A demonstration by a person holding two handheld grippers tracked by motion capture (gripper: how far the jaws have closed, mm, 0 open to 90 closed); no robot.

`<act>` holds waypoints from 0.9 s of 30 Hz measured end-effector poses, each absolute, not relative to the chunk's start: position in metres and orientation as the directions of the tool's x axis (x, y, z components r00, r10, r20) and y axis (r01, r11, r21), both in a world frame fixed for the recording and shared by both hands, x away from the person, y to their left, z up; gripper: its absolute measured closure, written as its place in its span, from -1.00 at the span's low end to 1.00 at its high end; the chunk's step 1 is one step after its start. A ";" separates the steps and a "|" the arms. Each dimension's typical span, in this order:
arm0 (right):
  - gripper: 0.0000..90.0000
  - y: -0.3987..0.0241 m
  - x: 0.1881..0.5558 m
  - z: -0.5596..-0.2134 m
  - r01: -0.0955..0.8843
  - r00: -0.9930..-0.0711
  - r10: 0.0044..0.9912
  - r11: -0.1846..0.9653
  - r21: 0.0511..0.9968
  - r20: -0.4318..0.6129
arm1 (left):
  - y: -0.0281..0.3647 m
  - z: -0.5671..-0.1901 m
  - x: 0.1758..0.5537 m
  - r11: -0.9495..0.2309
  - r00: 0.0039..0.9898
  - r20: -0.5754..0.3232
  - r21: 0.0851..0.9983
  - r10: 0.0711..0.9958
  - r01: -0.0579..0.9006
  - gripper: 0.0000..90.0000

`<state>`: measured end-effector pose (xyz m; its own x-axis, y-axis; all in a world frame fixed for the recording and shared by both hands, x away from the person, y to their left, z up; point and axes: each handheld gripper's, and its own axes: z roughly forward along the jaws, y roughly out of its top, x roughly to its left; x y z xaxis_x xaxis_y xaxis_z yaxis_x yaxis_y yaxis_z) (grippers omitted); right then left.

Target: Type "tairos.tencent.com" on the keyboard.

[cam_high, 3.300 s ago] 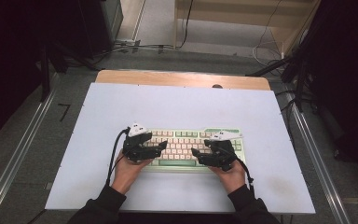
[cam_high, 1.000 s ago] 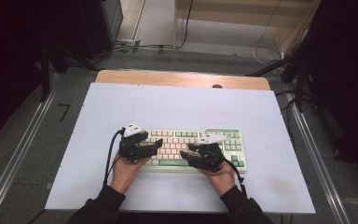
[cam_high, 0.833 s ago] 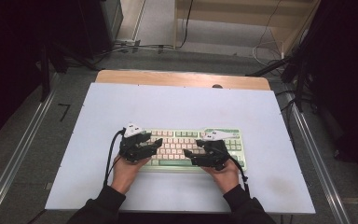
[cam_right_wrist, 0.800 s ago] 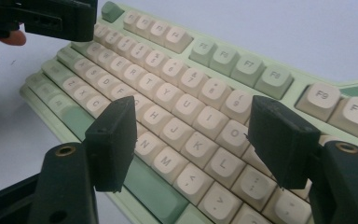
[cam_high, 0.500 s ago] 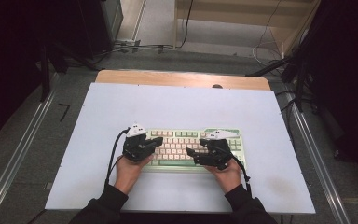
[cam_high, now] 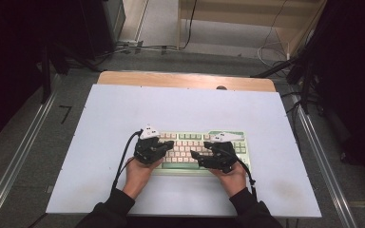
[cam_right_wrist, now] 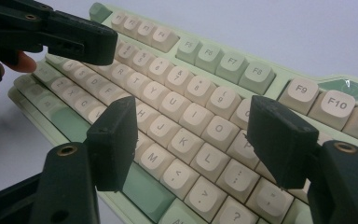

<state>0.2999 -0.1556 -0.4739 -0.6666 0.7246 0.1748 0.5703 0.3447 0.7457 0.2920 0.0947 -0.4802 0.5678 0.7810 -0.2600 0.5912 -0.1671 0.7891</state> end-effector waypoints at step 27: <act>-0.29 -0.157 0.300 -0.476 0.575 -0.663 0.729 0.347 0.741 0.172 | 0.081 -0.489 0.303 -0.209 0.567 -0.257 0.749 0.783 0.629 1.00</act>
<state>0.3005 -0.1570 -0.4757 -0.6628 0.7287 0.1725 0.5745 0.3472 0.7412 0.3035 0.0807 -0.4895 0.5666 0.7828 -0.2573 0.6290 -0.2091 0.7488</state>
